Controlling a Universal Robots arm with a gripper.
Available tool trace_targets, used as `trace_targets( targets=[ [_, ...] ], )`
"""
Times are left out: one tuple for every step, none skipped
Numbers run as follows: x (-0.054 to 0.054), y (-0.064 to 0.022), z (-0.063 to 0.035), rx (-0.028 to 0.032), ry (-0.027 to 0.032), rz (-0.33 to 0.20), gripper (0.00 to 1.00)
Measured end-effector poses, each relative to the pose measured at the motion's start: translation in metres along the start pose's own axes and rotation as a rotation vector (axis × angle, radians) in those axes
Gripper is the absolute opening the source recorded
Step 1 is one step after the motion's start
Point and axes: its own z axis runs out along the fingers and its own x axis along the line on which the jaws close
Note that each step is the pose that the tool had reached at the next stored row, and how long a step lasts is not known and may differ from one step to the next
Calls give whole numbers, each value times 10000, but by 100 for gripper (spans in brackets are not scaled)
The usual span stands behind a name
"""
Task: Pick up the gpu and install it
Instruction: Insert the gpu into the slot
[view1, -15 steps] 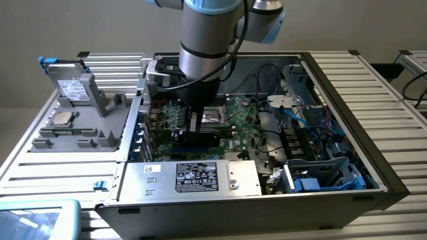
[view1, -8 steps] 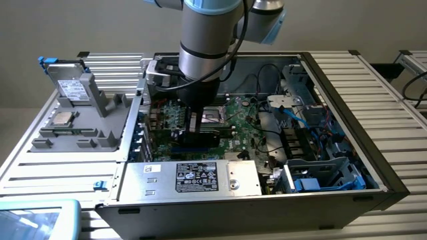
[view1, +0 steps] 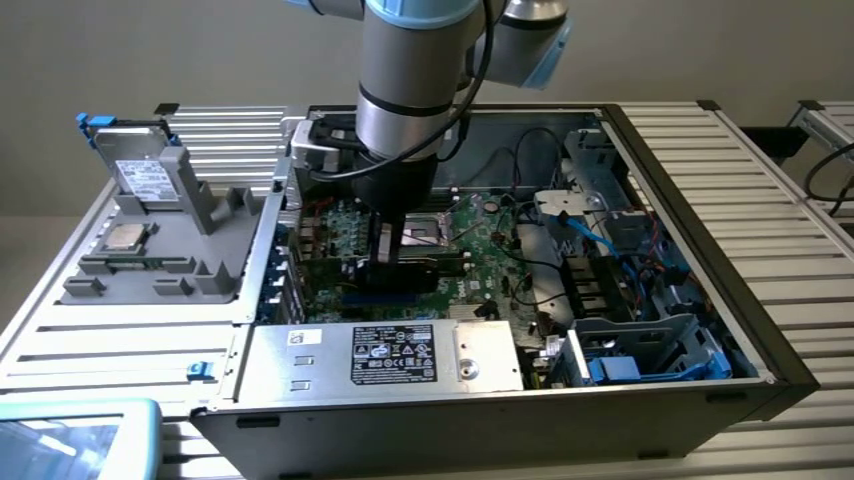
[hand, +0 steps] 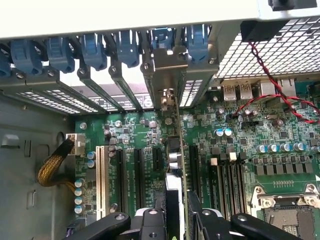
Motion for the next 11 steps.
trace_targets(
  targets=[
    [0,0,0,0,0,0,28],
    [4,0,0,0,1,0,28],
    [9,0,0,1,0,1,28],
    [11,0,1,1,0,1,28],
    [14,0,1,0,0,2,28],
    [14,-1,1,0,-1,2,28],
    [15,-1,3,0,0,1,28],
    [18,-2,9,0,0,0,28],
    [20,-4,21,1,0,0,28],
    [20,-6,34,-1,3,2,28],
    [20,-6,38,-2,5,2,28]
  ],
)
